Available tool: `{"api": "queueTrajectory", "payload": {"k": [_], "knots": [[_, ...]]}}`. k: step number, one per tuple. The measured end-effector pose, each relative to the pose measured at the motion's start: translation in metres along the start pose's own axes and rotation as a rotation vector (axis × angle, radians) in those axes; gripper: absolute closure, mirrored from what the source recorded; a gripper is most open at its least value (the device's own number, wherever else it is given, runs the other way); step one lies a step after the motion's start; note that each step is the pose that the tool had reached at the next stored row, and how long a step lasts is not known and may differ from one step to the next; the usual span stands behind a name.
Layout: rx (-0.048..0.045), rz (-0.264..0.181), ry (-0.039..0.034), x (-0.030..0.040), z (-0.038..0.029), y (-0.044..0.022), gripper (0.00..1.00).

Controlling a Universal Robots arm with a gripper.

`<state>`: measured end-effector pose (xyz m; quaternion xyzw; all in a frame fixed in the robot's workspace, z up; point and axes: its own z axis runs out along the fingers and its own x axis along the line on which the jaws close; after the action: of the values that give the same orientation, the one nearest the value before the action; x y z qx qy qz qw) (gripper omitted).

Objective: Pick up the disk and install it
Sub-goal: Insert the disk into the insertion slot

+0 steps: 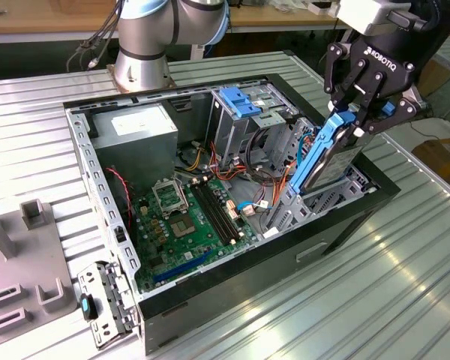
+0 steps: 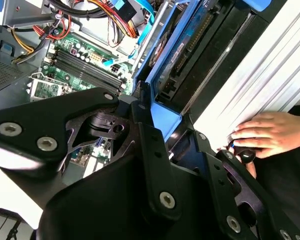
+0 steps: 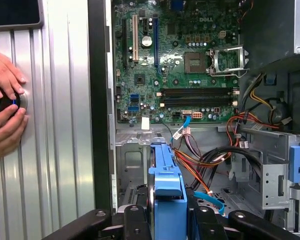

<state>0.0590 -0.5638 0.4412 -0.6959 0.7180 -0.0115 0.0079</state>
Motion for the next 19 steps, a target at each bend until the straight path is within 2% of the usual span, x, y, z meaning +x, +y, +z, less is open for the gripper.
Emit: {"api": "queueTrajectory", "payload": {"k": [3, 4, 6, 7, 8, 9, 11, 12, 15, 16, 19], "knots": [[0.0000, 0.000, 0.0001, 0.0000, 0.0000, 0.0000, 0.62], [-0.0001, 0.000, 0.0000, 0.0000, 0.0000, 0.0000, 0.55], [0.0000, 0.000, 0.0000, 0.0000, 0.0000, 0.0000, 0.55], [0.0000, 0.000, 0.0001, 0.0000, 0.0001, -0.0002, 0.57], [0.0000, 0.000, 0.0000, -0.0001, 0.0004, -0.0015, 0.64], [0.0000, 0.000, -0.0002, -0.0001, 0.0012, -0.0045, 0.76], [0.0000, 0.000, 0.0000, -0.0004, 0.0068, -0.0106, 0.88], [0.0000, 0.000, 0.0000, -0.0005, 0.0101, -0.0148, 0.89], [0.0000, 0.000, -0.0001, -0.0013, 0.0206, -0.0371, 0.89], [0.0000, 0.000, -0.0002, -0.0014, 0.0236, -0.0399, 0.89], [0.0000, 0.000, 0.0001, -0.0014, 0.0257, -0.0403, 0.89]]}}
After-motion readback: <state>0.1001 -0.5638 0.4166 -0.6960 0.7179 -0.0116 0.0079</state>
